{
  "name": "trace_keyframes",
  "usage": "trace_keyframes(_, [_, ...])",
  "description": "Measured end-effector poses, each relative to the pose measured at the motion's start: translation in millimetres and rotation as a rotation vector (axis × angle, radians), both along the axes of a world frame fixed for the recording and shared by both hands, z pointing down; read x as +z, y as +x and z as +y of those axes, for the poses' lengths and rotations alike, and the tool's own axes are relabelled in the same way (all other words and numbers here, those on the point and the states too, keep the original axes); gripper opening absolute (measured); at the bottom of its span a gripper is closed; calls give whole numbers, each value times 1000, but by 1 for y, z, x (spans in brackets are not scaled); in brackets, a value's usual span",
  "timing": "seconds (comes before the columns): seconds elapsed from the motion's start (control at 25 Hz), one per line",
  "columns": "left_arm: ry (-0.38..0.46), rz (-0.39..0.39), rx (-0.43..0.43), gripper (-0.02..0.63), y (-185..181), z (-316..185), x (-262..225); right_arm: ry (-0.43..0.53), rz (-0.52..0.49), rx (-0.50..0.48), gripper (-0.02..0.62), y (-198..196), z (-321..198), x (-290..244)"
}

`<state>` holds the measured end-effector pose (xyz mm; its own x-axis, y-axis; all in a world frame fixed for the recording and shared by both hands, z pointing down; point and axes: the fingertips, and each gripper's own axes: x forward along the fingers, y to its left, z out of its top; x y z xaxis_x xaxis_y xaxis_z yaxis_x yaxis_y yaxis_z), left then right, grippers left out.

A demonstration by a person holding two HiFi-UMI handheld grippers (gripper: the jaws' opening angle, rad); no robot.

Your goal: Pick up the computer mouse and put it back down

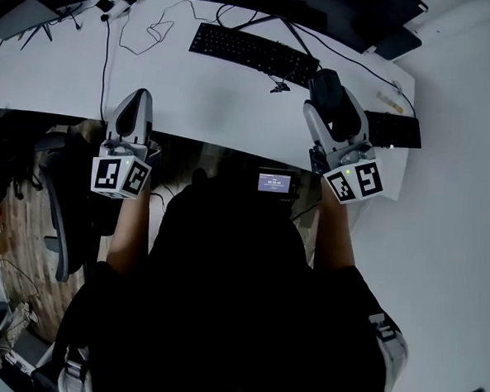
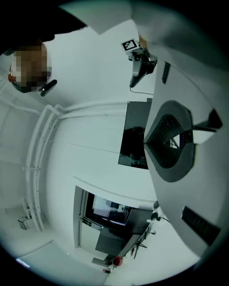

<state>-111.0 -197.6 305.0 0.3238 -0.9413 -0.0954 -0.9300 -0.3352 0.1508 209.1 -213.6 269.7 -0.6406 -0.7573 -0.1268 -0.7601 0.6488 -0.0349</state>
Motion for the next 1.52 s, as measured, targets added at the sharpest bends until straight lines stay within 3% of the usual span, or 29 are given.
trace_keyframes(0.28, [-11,-5,-36,-5,-20,-2,10,-24,21,9,308,-17,5,5])
trace_keyframes(0.76, [-19,19,41,-5,-8,-2,30,-53,39,-7,308,-27,-4,19])
trace_keyframes(0.96, [-24,25,24,-5,-14,-6,38,-72,37,-40,308,-39,-21,26])
trace_keyframes(1.24, [-48,31,-17,-5,-32,-9,56,-78,60,-130,308,-80,-47,33])
trace_keyframes(1.52, [-87,56,-65,-5,-56,-3,72,-64,66,-274,308,-151,-76,36])
